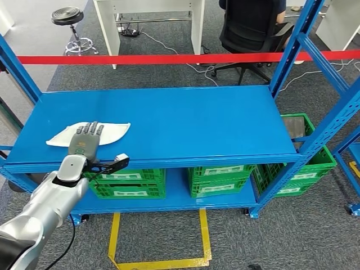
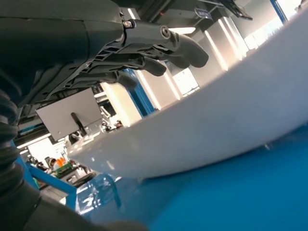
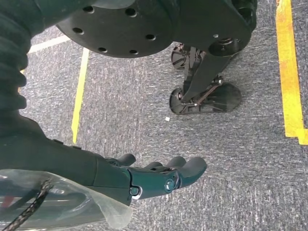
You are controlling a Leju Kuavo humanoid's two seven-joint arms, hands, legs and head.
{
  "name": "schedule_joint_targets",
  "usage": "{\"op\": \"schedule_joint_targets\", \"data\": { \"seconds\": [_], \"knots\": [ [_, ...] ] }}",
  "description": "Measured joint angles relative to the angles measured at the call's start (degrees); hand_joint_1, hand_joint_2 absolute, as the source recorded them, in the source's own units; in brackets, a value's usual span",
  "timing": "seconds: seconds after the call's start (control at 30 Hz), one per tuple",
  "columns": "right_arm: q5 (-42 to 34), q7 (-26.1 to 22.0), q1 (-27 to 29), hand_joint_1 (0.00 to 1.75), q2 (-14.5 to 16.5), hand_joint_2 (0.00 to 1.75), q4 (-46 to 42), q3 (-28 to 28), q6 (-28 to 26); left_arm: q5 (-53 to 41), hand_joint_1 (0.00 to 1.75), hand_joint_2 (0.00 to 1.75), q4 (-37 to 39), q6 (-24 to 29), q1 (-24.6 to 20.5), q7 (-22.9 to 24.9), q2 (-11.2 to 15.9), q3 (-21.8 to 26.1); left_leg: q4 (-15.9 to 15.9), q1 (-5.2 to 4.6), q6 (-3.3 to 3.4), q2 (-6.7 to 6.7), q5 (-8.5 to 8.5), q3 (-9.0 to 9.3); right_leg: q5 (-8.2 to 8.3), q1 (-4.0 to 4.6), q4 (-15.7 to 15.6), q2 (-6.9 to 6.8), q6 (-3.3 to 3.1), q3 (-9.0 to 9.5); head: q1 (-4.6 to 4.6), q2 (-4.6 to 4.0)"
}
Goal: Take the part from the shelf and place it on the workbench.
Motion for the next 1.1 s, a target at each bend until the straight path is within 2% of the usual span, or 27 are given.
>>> {"op": "schedule_joint_targets", "data": {
  "seconds": [0.17,1.0,1.03,1.07,1.1],
  "knots": [
    [-0.06,0.00,-0.02,0.00,0.00,1.75,0.00,0.00,0.02,0.00,1.75,1.75,0.60,-0.75,0.05,-0.14,-0.24,0.00,-0.03,0.00,0.01,-0.28,0.05,-0.07,-0.06,0.00,0.00,-0.27,0.00,-0.63,0.01,0.00],
    [-0.10,-0.19,-0.06,0.00,-0.01,1.75,0.00,0.00,0.31,0.08,1.75,1.75,1.41,-1.87,-0.19,-0.18,-0.45,-0.02,-0.04,0.00,-0.03,-0.64,0.29,-0.21,0.05,0.00,0.00,-0.57,0.00,-0.68,-0.01,0.00],
    [-0.12,-0.20,-0.06,0.00,0.00,1.75,0.00,0.00,0.32,0.10,1.67,1.75,1.44,-1.71,-0.19,-0.13,-0.46,-0.02,-0.04,0.00,-0.03,-0.64,0.29,-0.22,0.05,0.00,0.00,-0.57,-0.01,-0.68,0.00,0.00],
    [-0.14,-0.20,-0.06,0.00,0.00,1.75,0.00,0.00,0.33,0.12,1.45,1.75,1.48,-1.52,-0.19,-0.08,-0.46,-0.02,-0.04,0.00,-0.03,-0.64,0.30,-0.23,0.05,0.00,0.00,-0.57,-0.01,-0.68,0.00,0.00],
    [-0.16,-0.20,-0.06,0.00,0.00,1.75,0.00,0.00,0.32,0.15,1.04,1.75,1.55,-1.25,-0.18,-0.03,-0.48,-0.02,-0.04,0.00,-0.03,-0.65,0.31,-0.24,0.06,0.00,0.00,-0.58,-0.01,-0.69,0.00,0.00]
  ]
}}
